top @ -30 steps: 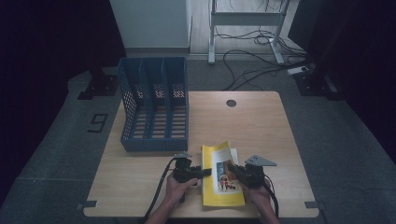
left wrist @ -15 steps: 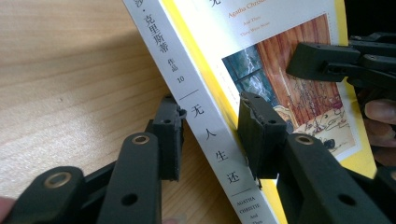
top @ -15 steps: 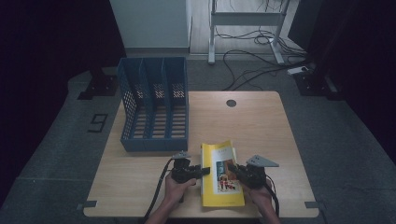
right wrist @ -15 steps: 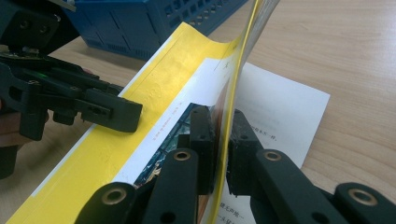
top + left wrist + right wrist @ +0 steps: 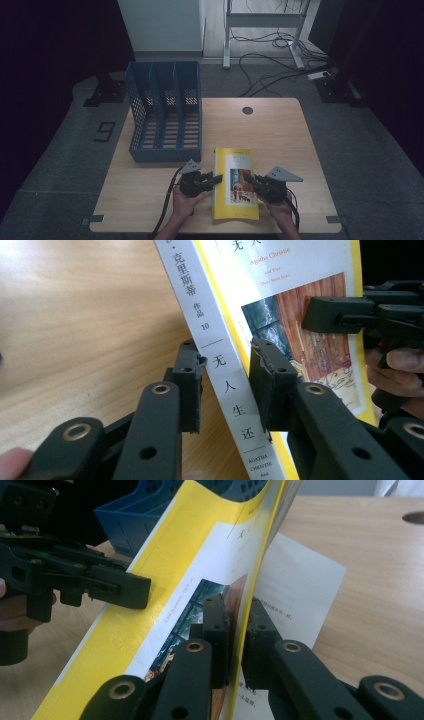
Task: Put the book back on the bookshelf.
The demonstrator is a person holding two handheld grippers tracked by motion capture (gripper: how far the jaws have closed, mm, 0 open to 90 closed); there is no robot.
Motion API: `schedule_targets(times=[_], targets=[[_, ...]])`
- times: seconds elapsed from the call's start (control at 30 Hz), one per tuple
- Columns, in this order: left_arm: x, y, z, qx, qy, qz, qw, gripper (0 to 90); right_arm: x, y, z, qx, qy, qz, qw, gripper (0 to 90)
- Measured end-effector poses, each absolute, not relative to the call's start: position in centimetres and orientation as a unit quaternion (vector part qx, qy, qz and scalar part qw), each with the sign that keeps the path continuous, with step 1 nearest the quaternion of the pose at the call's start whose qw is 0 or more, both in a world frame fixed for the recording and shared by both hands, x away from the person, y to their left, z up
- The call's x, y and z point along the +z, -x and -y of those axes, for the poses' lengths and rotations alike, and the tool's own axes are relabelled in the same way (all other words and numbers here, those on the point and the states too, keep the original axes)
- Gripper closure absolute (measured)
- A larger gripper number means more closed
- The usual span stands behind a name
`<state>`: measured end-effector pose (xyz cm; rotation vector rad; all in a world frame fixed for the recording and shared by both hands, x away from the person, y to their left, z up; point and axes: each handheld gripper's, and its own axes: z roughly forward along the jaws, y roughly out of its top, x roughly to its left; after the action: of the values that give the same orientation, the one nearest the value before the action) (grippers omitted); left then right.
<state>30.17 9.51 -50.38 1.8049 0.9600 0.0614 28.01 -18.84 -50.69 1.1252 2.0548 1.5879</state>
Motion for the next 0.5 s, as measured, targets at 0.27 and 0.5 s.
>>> schedule_targets(times=[0.27, 0.5], targets=[[-49.91, -29.95, -9.73, 0.032, -0.754, -0.391, 0.527, 69.6, -50.52, -27.93, 18.93, 0.562, -0.385, -0.715, 0.157, 80.5], [-49.86, -29.83, -9.68, 0.034, -0.753, -0.386, 0.531, 69.8, -50.75, -28.21, 19.17, 0.554, -0.395, -0.717, 0.149, 74.6]])
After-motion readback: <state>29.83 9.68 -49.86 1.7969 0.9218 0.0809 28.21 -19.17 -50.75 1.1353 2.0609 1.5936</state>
